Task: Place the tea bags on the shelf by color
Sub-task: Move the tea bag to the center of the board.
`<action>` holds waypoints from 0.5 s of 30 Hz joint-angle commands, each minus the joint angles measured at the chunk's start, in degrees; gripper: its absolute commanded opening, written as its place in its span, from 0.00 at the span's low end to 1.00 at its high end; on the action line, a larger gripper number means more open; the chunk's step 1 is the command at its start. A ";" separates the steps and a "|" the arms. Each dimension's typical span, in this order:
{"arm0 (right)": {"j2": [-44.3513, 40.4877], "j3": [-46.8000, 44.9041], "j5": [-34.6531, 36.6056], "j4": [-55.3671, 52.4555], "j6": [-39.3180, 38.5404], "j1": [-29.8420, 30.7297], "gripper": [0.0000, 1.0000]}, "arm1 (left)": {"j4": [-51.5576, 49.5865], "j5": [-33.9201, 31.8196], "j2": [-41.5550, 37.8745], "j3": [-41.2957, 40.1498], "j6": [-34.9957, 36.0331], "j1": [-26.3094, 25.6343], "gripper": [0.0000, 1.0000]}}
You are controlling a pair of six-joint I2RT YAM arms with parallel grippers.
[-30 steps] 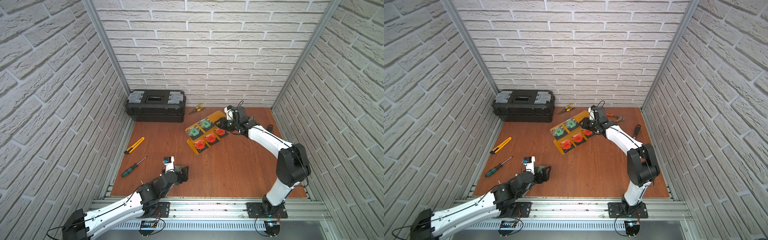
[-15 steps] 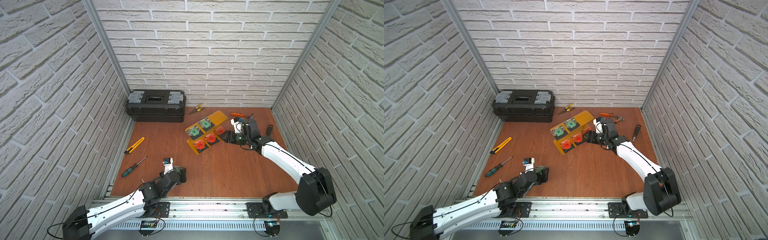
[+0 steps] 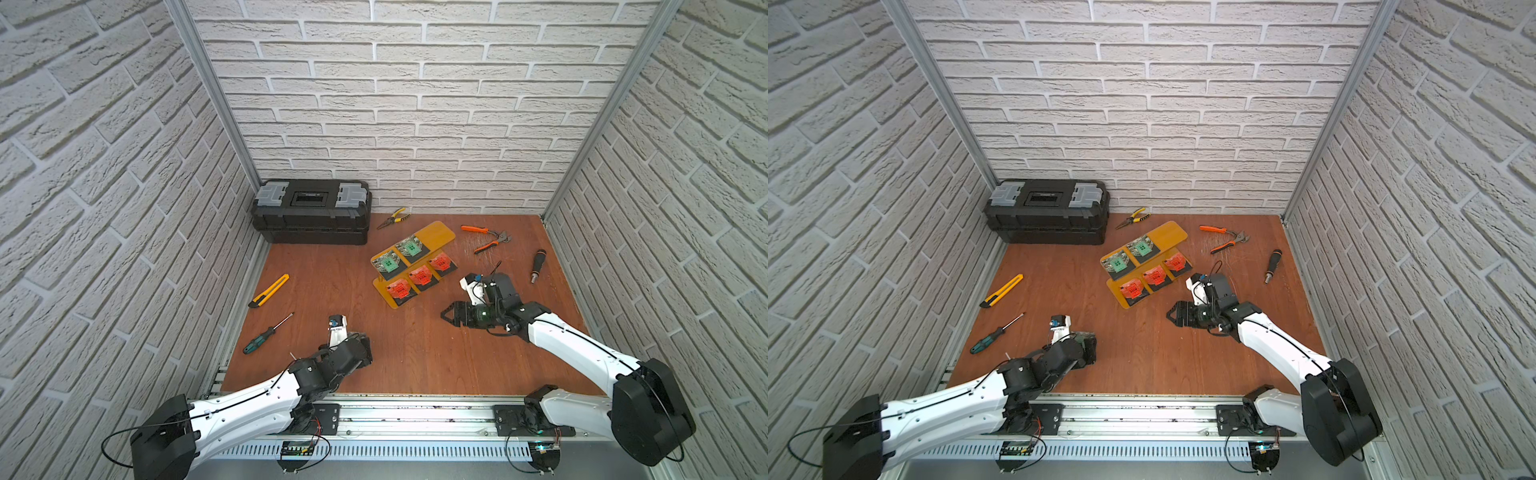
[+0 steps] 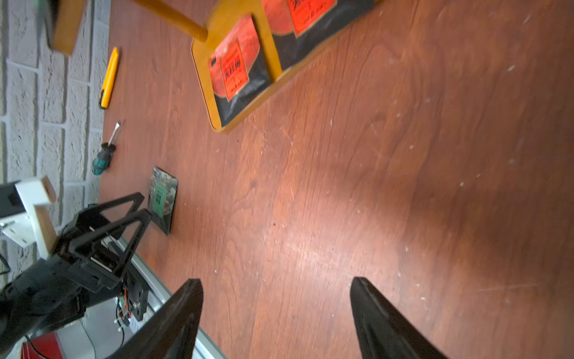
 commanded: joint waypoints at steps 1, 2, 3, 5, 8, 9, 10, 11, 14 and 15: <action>-1.99 -2.04 -0.17 5.95 2.66 2.81 0.78 | 0.23 -0.50 0.61 1.22 -0.29 0.63 0.98; -2.13 -2.46 0.29 6.61 3.23 3.88 0.78 | 0.45 -0.27 0.77 1.08 -0.40 0.68 0.99; -2.28 -2.86 0.57 7.44 3.89 4.91 0.78 | 0.76 -0.13 0.98 0.88 -0.42 0.72 0.99; -2.24 -3.47 1.04 8.82 5.04 6.61 0.77 | 1.40 0.36 1.30 0.53 -0.55 0.72 0.98; -1.99 -4.42 2.14 10.83 6.83 9.07 0.76 | 2.13 1.05 1.91 0.29 -0.57 0.75 0.98; -1.97 -4.94 2.65 11.90 7.58 9.90 0.75 | 2.40 1.26 2.09 0.25 -0.54 0.72 0.99; -1.95 -5.49 3.00 12.87 8.17 10.58 0.75 | 2.63 1.43 2.26 0.18 -0.54 0.75 0.98; -1.83 -5.91 3.33 13.80 8.82 11.36 0.74 | 2.99 1.63 2.58 0.16 -0.53 0.72 0.98; -1.47 -6.62 4.63 15.26 10.38 13.17 0.74 | 3.97 2.48 3.22 0.01 -0.40 0.72 0.98; -1.33 -6.75 5.17 15.60 10.81 13.76 0.74 | 4.37 2.83 3.47 -0.08 -0.43 0.72 0.98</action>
